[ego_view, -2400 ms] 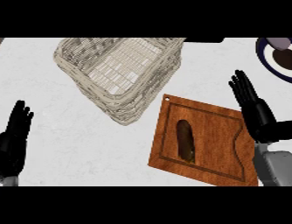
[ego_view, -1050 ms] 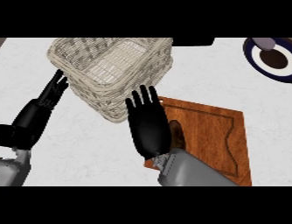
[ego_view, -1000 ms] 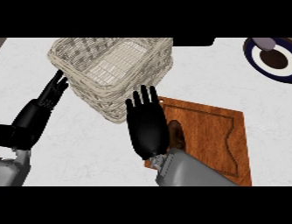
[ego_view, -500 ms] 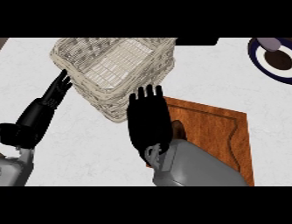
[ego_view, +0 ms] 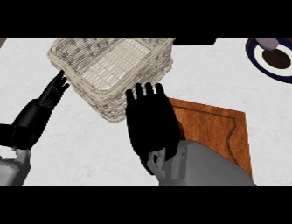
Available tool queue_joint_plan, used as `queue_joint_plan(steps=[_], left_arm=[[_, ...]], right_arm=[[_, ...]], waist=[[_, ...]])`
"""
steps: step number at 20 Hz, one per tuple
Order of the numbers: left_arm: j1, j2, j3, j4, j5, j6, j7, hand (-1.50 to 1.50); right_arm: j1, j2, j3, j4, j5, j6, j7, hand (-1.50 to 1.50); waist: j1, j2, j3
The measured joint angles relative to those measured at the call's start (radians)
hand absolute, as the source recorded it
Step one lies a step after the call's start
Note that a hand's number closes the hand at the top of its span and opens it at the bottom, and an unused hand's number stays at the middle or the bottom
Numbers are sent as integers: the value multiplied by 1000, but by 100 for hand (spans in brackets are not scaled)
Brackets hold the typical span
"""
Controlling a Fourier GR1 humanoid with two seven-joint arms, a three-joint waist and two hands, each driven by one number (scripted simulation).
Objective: Pick the sweet potato from the cutting board and place it in the basket
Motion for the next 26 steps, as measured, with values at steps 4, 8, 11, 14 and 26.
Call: queue_joint_plan(steps=[4,8,11,14,26], left_arm=[[-6,-4,7,4,-1,-6,-3,0],[-19,-16,11,-1,-14,2,10,0],[-30,-20,16,-8,-18,-3,22,0],[-16,-30,17,-15,-24,-11,16,0],[-1,-68,56,-20,-55,-63,15,0]], right_arm=[[22,1,1,-37,-6,9,35,-150],[71,2,-3,-85,17,20,44,-150],[98,7,-7,-75,66,22,33,-150],[155,6,10,-85,127,19,14,-150],[323,-34,27,-54,363,-24,-134,-150]], waist=[[0,5,1],[2,8,2],[7,12,3],[10,14,3],[16,18,3]])
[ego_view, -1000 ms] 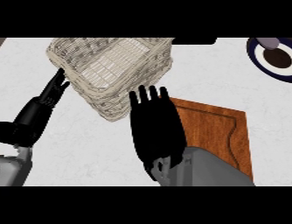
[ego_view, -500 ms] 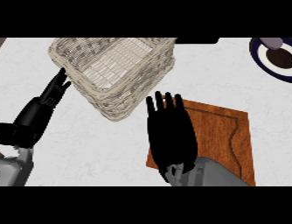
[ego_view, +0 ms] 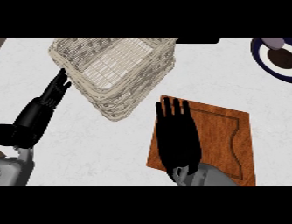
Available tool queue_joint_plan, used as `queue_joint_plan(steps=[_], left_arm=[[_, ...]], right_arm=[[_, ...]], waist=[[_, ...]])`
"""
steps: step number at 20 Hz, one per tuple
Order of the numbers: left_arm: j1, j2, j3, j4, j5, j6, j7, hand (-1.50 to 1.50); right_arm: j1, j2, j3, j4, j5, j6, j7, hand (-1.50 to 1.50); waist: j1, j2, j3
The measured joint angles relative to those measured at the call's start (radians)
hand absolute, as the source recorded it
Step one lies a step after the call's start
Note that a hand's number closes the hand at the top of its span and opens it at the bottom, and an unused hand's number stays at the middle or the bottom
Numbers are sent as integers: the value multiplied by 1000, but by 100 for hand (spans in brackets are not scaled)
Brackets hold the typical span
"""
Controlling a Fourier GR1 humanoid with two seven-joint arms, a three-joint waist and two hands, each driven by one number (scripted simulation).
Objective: Pick the sweet potato from the cutting board and place it in the basket
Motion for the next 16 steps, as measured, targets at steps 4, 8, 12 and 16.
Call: queue_joint_plan(steps=[4,8,12,16], left_arm=[[-5,-16,20,21,-23,-12,-10,0],[16,-44,17,-9,-53,-14,-4,0],[2,-59,38,7,-66,-28,-1,0],[8,-72,46,-2,-81,-36,2,0]], right_arm=[[55,-1,-9,-33,35,-23,-51,-150],[39,32,-16,-5,40,-46,-63,-150],[55,48,-13,3,74,-47,-72,-150],[71,40,-17,8,102,-40,-84,-150]], waist=[[-1,0,0],[1,0,0],[1,-1,0],[1,0,0]])
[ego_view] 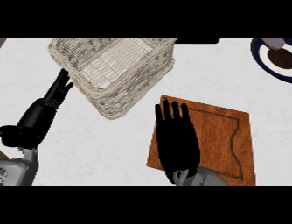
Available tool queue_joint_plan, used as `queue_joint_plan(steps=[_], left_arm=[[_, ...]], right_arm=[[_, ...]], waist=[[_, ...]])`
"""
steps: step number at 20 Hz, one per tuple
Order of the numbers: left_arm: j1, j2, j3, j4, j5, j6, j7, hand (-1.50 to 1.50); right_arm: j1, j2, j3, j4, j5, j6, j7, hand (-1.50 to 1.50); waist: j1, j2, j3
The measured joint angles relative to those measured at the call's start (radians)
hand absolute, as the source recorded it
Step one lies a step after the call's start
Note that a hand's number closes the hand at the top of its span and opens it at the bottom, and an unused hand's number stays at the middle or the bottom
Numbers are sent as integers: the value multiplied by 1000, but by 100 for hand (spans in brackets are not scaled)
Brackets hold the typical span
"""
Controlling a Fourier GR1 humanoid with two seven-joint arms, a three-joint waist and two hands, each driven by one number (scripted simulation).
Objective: Pick the sweet potato from the cutting board and place it in the basket
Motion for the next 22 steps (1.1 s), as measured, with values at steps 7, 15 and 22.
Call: queue_joint_plan(steps=[7,15,22], left_arm=[[-14,-17,29,10,-16,-29,11,0],[-8,-36,51,-13,-33,-54,27,0],[-18,-48,78,4,-49,-79,17,0]], right_arm=[[24,14,-4,45,58,6,-26,-150],[25,18,-26,192,111,-83,-51,-150],[66,15,-52,185,149,-70,-67,-150]], waist=[[0,0,0],[1,1,0],[-1,0,0]])
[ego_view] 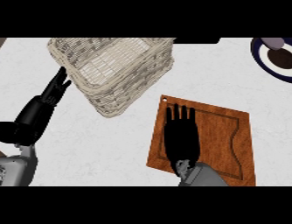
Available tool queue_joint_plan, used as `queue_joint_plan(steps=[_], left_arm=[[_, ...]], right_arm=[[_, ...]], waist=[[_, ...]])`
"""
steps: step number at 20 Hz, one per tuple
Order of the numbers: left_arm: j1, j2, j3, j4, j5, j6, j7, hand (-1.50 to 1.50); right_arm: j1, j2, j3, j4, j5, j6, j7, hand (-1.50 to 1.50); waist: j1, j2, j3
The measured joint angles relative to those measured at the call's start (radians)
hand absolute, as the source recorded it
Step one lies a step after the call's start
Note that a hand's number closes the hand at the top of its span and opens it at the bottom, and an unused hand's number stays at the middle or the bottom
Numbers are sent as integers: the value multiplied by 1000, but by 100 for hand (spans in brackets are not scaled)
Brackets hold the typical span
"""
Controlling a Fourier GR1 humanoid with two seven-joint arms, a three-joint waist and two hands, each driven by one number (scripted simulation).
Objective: Pick the sweet potato from the cutting board and place it in the basket
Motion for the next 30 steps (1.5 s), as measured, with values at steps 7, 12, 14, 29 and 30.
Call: queue_joint_plan(steps=[7,12,14,29,30], left_arm=[[4,-14,10,-29,-8,-16,34,0],[6,-35,6,-36,-33,-7,31,0],[-6,-25,27,-5,-26,-25,10,0],[-41,-56,-12,-2,-35,-57,5,0],[-44,-60,-19,-1,-34,-61,5,0]], right_arm=[[20,-2,-40,46,-16,-1,-29,150],[2,5,-58,91,-18,34,-61,150],[7,6,-40,98,-12,21,-52,150],[-152,0,-30,144,-147,-179,127,150],[-169,1,-39,146,-158,-206,146,150]], waist=[[1,0,0],[2,-4,-2],[1,-6,-4],[95,20,3],[108,24,3]])
